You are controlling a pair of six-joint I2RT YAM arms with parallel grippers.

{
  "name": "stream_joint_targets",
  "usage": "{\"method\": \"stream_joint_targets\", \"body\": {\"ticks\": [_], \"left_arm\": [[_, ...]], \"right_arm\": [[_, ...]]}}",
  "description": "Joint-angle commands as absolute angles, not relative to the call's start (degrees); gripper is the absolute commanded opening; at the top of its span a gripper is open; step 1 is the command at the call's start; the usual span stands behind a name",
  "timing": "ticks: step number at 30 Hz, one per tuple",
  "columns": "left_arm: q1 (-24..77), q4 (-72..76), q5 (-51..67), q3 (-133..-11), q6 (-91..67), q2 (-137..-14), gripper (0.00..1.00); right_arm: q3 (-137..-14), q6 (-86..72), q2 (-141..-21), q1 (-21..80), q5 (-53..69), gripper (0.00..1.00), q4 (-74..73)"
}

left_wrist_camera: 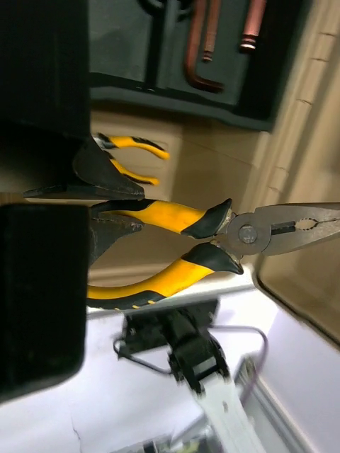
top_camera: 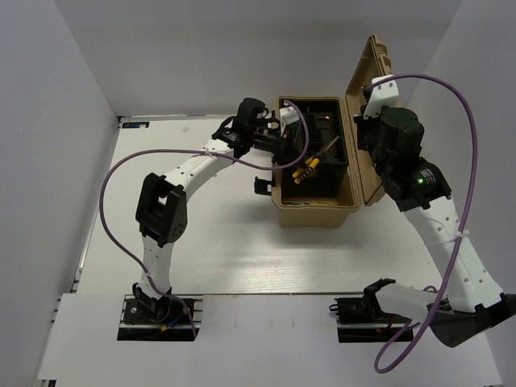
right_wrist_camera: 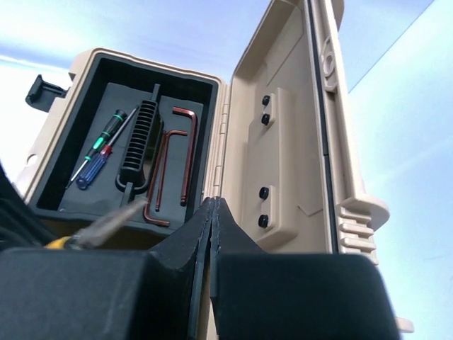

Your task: Sort the tools into containers

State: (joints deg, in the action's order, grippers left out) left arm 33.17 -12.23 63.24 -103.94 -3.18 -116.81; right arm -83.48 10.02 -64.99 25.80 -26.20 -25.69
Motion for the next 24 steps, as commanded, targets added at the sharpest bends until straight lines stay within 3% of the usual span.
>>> {"method": "stream_joint_targets", "body": {"ticks": [1, 8, 11, 12, 13, 16, 24], "left_arm": [[34.1, -23.0, 57.1, -107.7, 5.5, -115.8, 0.0], [36.7, -31.1, 44.6, -110.4, 10.1, -118.1, 0.03], [37.4, -32.4, 42.6, -111.6, 10.6, -118.7, 0.27], [38.1, -32.4, 41.8, -111.6, 10.6, -118.7, 0.39], [38.1, -33.0, 41.8, -112.1, 10.6, -118.7, 0.44], [38.6, -33.0, 40.5, -112.1, 11.2, -118.7, 0.53], [39.1, -33.0, 39.1, -114.0, 10.0, -112.6, 0.59]], "right_arm": [[-83.1, 8.6, -63.3, 25.3, -24.9, 0.0, -24.8], [-83.1, 7.2, -63.7, 24.9, -22.7, 0.0, -25.6], [-82.5, 7.2, -63.7, 24.6, -22.2, 0.0, -25.6], [-82.4, 7.2, -63.7, 24.5, -22.1, 0.0, -25.4], [-82.1, 7.2, -63.5, 24.4, -22.1, 0.0, -25.3], [-81.3, 7.6, -63.5, 24.4, -21.6, 0.0, -25.0], [-81.0, 8.6, -63.2, 24.3, -15.2, 0.02, -27.1]]}}
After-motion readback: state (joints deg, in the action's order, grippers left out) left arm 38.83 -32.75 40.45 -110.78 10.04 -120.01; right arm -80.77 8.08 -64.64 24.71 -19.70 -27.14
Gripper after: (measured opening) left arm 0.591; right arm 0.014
